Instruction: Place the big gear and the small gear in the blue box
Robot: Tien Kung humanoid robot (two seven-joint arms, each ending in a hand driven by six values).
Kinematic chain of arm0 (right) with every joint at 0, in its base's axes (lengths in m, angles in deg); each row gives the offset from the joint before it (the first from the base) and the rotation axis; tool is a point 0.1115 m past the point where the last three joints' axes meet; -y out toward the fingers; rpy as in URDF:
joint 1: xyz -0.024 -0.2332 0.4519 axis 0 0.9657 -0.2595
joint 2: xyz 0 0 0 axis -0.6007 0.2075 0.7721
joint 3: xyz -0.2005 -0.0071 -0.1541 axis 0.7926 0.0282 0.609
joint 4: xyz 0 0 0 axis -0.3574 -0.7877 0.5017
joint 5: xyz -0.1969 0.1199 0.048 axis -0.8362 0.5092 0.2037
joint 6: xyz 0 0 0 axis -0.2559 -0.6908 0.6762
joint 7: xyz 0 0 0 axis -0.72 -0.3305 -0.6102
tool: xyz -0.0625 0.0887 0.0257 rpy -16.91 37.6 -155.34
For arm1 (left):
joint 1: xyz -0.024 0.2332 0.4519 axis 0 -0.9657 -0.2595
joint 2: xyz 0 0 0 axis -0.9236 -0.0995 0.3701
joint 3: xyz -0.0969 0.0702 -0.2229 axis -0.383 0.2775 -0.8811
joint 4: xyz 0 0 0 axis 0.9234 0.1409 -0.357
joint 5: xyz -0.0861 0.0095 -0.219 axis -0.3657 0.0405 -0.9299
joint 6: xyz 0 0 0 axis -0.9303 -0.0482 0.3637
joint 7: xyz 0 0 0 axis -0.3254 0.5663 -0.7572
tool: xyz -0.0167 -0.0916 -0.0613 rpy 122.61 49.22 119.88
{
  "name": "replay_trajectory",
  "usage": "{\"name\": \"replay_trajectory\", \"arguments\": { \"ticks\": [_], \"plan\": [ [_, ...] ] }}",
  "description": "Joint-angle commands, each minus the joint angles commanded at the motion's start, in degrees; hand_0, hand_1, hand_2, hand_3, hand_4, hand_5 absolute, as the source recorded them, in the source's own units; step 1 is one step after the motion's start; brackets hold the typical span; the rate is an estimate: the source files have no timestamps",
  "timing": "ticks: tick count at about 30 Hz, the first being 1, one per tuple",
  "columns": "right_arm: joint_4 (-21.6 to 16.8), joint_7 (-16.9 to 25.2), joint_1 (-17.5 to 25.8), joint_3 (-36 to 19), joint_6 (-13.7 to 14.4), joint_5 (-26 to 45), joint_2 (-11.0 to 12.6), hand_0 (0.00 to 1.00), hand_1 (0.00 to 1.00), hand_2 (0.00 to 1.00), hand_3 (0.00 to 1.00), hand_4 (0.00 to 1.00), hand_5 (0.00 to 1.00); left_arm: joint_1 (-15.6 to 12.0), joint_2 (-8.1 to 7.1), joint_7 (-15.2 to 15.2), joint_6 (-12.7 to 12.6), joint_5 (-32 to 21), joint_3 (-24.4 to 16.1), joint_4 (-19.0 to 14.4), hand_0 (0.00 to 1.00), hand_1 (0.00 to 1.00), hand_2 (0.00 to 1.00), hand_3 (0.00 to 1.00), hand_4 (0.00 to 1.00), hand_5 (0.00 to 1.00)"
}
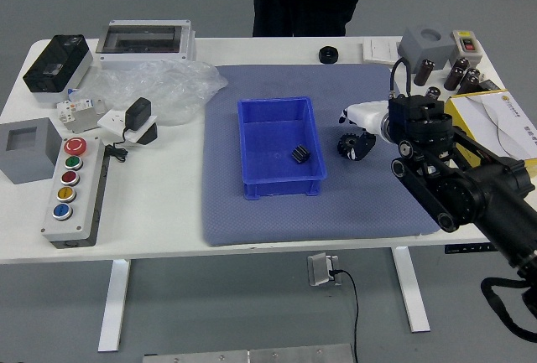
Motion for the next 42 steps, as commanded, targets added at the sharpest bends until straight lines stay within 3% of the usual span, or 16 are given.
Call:
{"name": "replay_trajectory", "arguments": {
  "ticks": [23,24,29,30,35,36,42],
  "plan": [
    [3.84,0.27,-0.48,0.75,1.51,0.0,-1.36,0.734,0.705,0.829,0.85,0.748,0.186,0.12,0.22,0.06,0.06,0.21,0.0,0.0,0.778,0.746,0.738,0.673,0.551,0.246],
    [3.94,0.29,-0.5,0.78,1.66,0.0,-1.38,0.718,0.675,0.784,0.802,0.737,0.186,0.13,0.23,0.06,0.06,0.22,0.01,0.0,0.778,0.746,0.739,0.674,0.551,0.248],
    [4.63,0.42,-0.58,0.99,2.6,0.0,-1.53,0.718,0.675,0.784,0.802,0.737,0.186,0.19,0.26,0.04,0.07,0.19,0.12,0.0,0.778,0.746,0.739,0.674,0.551,0.248],
    [4.77,0.43,-0.58,1.02,2.74,0.0,-1.57,0.7,0.648,0.759,0.752,0.708,0.195,0.19,0.26,0.04,0.07,0.19,0.14,0.0,0.778,0.746,0.739,0.674,0.551,0.251],
    [5.39,0.47,-0.59,1.18,3.35,0.0,-1.67,0.7,0.648,0.759,0.752,0.708,0.195,0.17,0.25,0.06,0.08,0.32,0.06,0.0,0.778,0.746,0.739,0.674,0.551,0.251],
    [5.49,0.47,-0.58,1.19,3.43,0.0,-1.68,0.671,0.624,0.724,0.697,0.669,0.193,0.16,0.25,0.07,0.08,0.34,0.05,0.0,0.778,0.746,0.74,0.675,0.552,0.254],
    [5.88,0.45,-0.55,1.29,4.06,0.0,-1.76,0.657,0.604,0.699,0.663,0.646,0.197,0.16,0.3,0.08,0.11,0.44,0.03,0.0,0.778,0.746,0.739,0.675,0.552,0.254]
  ]
}}
